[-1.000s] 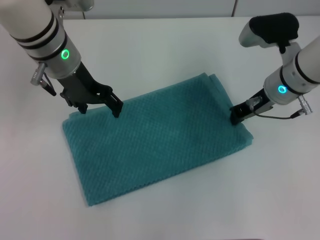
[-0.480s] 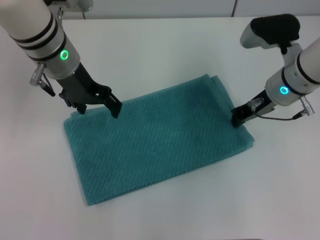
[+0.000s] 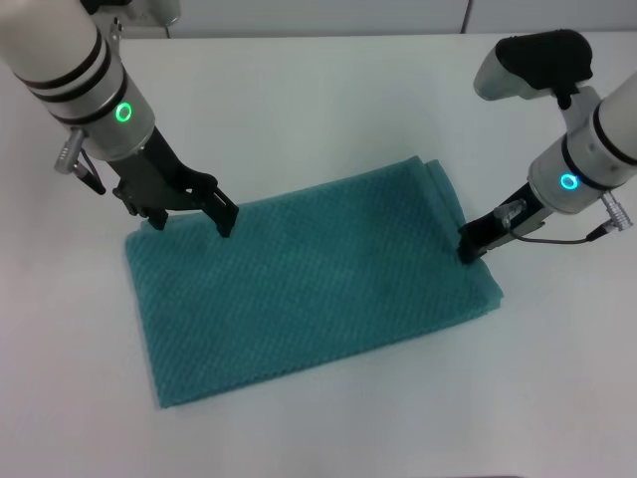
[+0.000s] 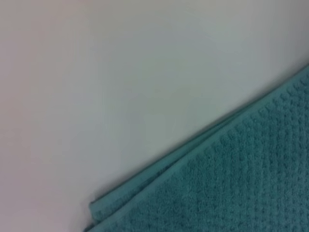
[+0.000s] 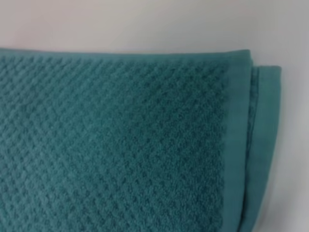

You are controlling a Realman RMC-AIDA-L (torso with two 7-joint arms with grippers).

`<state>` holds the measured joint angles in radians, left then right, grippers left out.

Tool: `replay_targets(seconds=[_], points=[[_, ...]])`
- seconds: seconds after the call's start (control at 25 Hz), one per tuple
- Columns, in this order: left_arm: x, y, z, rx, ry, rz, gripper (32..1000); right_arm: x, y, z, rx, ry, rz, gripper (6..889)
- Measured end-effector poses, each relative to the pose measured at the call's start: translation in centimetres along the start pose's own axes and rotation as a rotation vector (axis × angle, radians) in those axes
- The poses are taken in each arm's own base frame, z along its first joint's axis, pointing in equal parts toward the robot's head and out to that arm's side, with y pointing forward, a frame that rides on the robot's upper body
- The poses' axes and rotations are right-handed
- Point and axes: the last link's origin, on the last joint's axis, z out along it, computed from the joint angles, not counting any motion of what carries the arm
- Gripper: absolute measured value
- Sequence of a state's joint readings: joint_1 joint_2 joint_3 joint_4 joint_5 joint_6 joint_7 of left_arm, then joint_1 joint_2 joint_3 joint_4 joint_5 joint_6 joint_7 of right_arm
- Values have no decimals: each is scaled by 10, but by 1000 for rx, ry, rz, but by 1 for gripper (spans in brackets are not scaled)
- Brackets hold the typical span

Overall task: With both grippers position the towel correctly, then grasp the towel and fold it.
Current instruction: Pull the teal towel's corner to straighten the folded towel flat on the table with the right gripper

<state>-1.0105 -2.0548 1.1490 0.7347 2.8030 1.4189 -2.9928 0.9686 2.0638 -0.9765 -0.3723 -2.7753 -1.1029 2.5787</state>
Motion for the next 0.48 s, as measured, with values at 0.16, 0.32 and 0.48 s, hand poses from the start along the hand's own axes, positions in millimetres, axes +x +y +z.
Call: replay_targets(seconds=[0.16, 0.32, 0.48], points=[[0, -1, 0, 2, 0, -1, 909, 2, 1, -2, -13, 19, -11, 59], [0, -1, 0, 2, 0, -1, 908, 3, 3, -3, -24, 33, -27, 59], [0, -1, 0, 2, -1, -2, 908, 4, 5, -5, -35, 48, -44, 59]])
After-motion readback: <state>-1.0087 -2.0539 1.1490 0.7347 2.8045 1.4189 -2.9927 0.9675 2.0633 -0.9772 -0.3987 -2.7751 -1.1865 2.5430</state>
